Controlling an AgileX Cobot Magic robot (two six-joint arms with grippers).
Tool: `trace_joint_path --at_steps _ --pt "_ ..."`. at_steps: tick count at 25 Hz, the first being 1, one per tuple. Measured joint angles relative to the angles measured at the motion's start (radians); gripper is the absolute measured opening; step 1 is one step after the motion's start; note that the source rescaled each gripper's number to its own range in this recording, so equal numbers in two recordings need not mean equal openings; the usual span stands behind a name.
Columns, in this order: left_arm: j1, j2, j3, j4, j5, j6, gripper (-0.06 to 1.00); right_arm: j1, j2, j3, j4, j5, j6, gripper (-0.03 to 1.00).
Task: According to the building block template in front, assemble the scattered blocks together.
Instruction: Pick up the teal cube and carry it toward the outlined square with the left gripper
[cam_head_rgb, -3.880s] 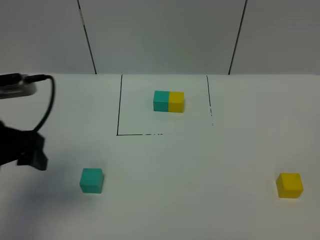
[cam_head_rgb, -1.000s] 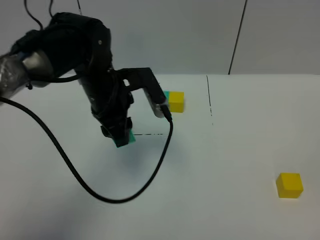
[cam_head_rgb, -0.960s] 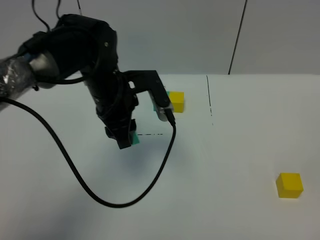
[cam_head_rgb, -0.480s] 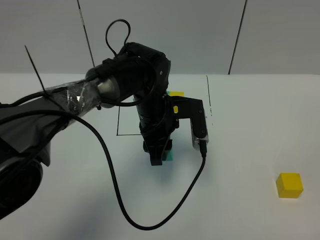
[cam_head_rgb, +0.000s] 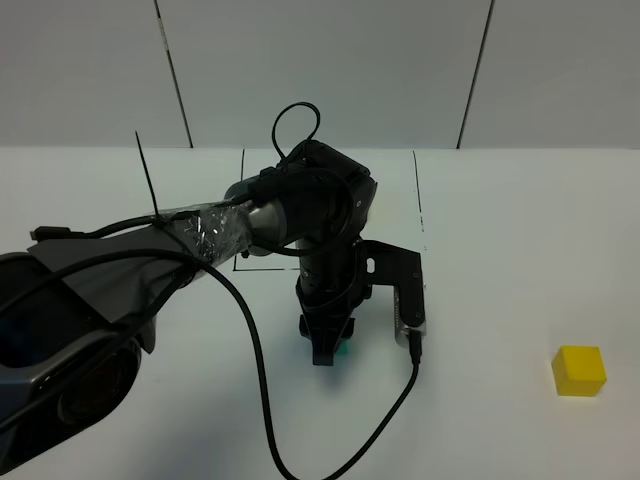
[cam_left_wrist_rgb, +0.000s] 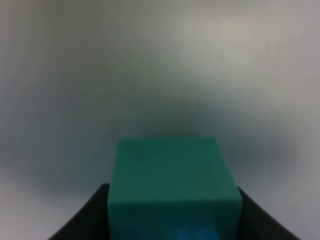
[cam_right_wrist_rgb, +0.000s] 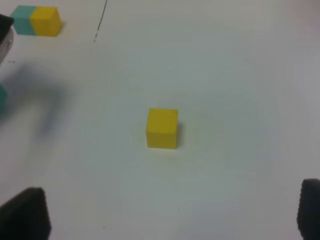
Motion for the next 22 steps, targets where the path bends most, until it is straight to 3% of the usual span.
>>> trace_joint_path --at_steps 22 --pt "-0.005 0.026 -0.006 0.027 -0.005 -0.024 0.0 0.0 0.0 0.0 0.0 0.0 0.0 1.0"
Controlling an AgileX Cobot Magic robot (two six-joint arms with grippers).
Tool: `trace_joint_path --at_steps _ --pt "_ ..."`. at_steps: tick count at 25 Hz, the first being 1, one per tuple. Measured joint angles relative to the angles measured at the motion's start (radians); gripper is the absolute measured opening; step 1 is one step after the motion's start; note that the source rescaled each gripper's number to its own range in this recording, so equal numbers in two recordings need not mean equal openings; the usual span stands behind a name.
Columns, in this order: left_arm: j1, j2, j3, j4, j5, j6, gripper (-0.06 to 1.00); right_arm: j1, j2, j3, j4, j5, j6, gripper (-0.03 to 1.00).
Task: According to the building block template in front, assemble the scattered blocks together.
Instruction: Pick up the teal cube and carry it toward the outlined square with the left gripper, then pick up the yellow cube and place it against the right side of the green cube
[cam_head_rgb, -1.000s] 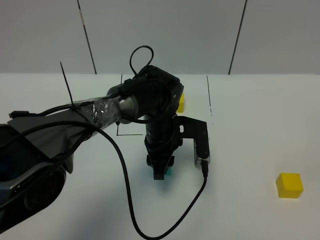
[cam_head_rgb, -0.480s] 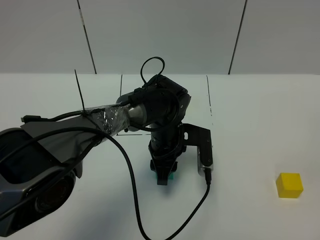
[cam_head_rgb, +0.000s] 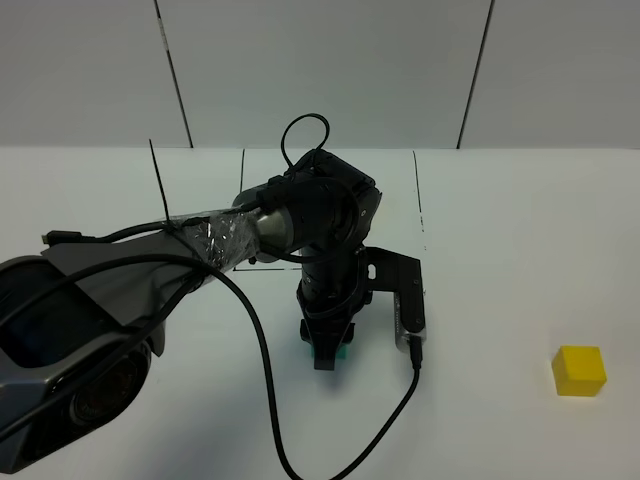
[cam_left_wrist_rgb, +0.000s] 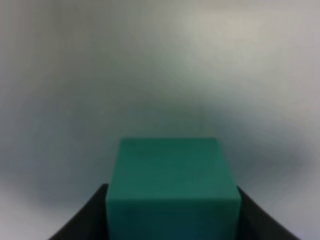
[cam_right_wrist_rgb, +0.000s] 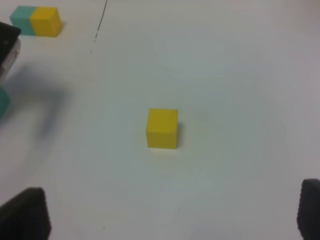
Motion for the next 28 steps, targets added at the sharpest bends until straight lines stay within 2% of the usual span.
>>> trace_joint_path --at_steps 2,8,11,17,21,24,28 --pt "0.0 0.0 0.0 0.004 0.003 0.0 0.08 0.0 0.0 0.0 0.0 0.0 0.0 1.0" --pt "0.0 -0.001 0.0 0.011 0.047 -0.002 0.72 0.0 0.0 0.0 -0.001 0.0 0.0 1.0" --pt "0.0 -0.02 0.0 0.011 0.053 -0.002 0.87 0.0 0.0 0.0 -0.001 0.0 0.0 1.0" --pt "0.0 -0.111 0.0 0.015 0.067 -0.049 0.92 0.0 0.0 0.0 -0.001 0.0 0.0 1.0" --pt "0.016 -0.17 0.0 0.052 0.084 -0.2 0.92 0.0 0.0 0.0 -0.001 0.0 0.0 1.0" --pt "0.085 -0.21 0.0 0.094 0.089 -0.336 0.92 0.0 0.0 0.0 -0.001 0.0 0.0 1.0" --pt "0.254 -0.263 0.0 0.102 0.094 -0.489 0.91 0.0 0.0 0.0 -0.001 0.0 0.0 1.0"
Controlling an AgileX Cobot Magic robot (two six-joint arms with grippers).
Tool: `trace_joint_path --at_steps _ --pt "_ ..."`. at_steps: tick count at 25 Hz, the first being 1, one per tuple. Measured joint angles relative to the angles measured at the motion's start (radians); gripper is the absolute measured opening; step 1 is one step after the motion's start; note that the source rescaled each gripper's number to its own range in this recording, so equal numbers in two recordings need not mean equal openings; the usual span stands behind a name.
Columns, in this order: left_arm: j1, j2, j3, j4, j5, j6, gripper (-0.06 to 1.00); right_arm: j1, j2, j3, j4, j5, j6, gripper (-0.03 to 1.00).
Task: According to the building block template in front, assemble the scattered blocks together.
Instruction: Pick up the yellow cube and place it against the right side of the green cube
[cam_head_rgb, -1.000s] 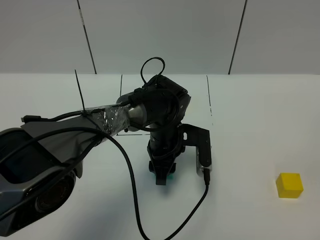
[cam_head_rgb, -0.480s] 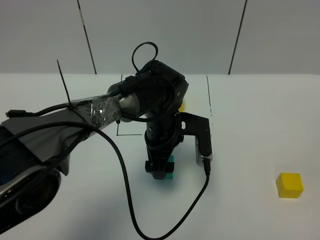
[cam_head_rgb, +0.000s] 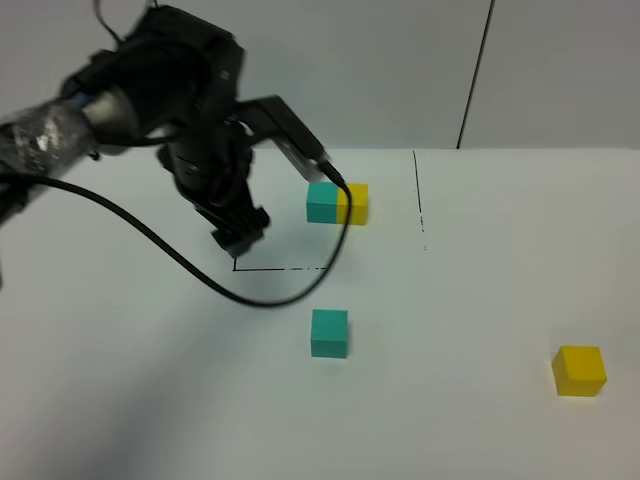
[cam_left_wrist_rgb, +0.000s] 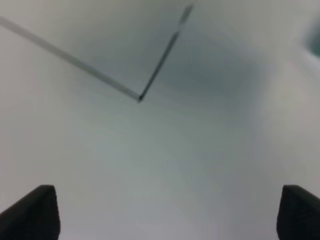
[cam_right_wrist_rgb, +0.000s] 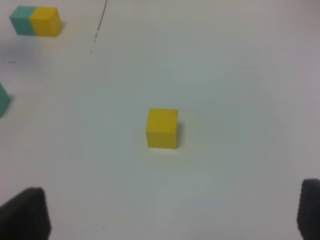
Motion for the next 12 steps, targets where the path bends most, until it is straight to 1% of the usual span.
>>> trace_joint_path --at_steps 3,6,8,9,11,12 --pt "0.156 -0.057 0.021 -0.048 0.001 -0.065 0.91 0.0 0.0 0.0 0.0 0.0 0.0 1.0" --pt "0.327 -0.151 0.116 -0.15 0.001 -0.082 0.89 0.0 0.0 0.0 0.0 0.0 0.0 1.0" --pt "0.44 -0.24 0.223 -0.217 -0.011 -0.083 0.88 0.0 0.0 0.0 0.0 0.0 0.0 1.0" --pt "0.482 -0.282 0.285 -0.248 -0.024 -0.083 0.88 0.0 0.0 0.0 0.0 0.0 0.0 1.0" --pt "0.565 -0.396 0.405 -0.284 -0.085 -0.083 0.87 0.0 0.0 0.0 0.0 0.0 0.0 1.0" --pt "0.594 -0.46 0.472 -0.292 -0.128 -0.083 0.87 0.0 0.0 0.0 0.0 0.0 0.0 1.0"
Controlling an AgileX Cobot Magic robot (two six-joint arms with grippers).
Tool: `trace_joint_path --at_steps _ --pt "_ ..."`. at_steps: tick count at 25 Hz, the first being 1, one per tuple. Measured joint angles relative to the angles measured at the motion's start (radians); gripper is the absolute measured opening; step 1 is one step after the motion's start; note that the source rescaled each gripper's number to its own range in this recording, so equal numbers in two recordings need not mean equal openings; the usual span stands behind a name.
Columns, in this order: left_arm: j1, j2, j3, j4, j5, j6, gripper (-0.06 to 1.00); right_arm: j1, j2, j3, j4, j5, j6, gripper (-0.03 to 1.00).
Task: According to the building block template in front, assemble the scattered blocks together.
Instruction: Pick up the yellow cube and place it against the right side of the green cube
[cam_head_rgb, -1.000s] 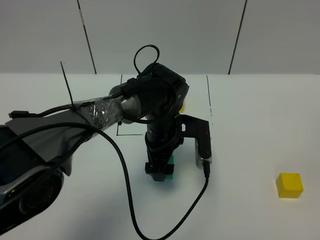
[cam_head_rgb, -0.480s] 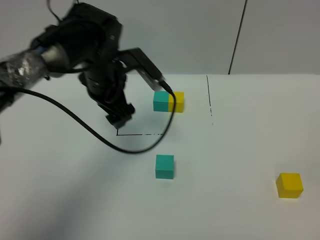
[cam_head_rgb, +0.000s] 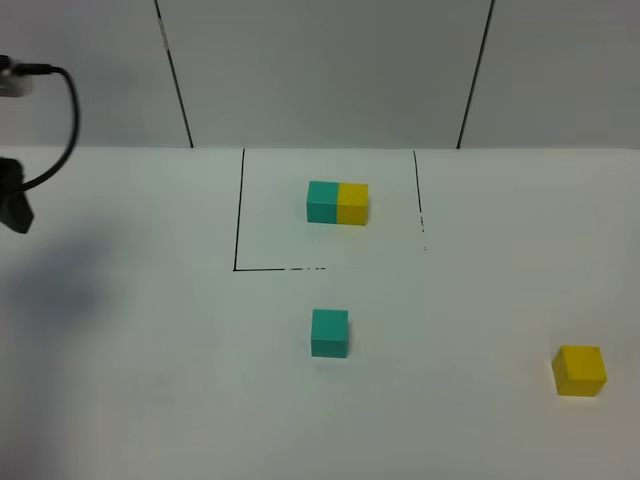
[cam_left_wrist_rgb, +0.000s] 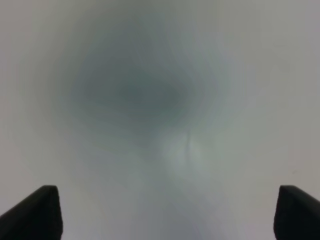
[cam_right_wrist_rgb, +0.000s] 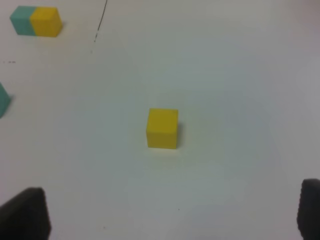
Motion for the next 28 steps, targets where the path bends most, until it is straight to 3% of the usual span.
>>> trace_joint_path --at_steps 7,12,21,28 --pt "0.031 -0.5 0.413 -0.002 -0.274 0.006 0.86 0.0 0.0 0.0 0.0 0.0 0.0 1.0" --pt "0.025 -0.836 0.603 -0.002 -0.33 0.001 0.85 0.0 0.0 0.0 0.0 0.0 0.0 1.0" --pt "-0.054 -1.296 0.805 -0.002 -0.179 -0.093 0.84 0.0 0.0 0.0 0.0 0.0 0.0 1.0" --pt "-0.088 -1.534 0.888 0.001 -0.024 -0.123 0.82 0.0 0.0 0.0 0.0 0.0 0.0 1.0"
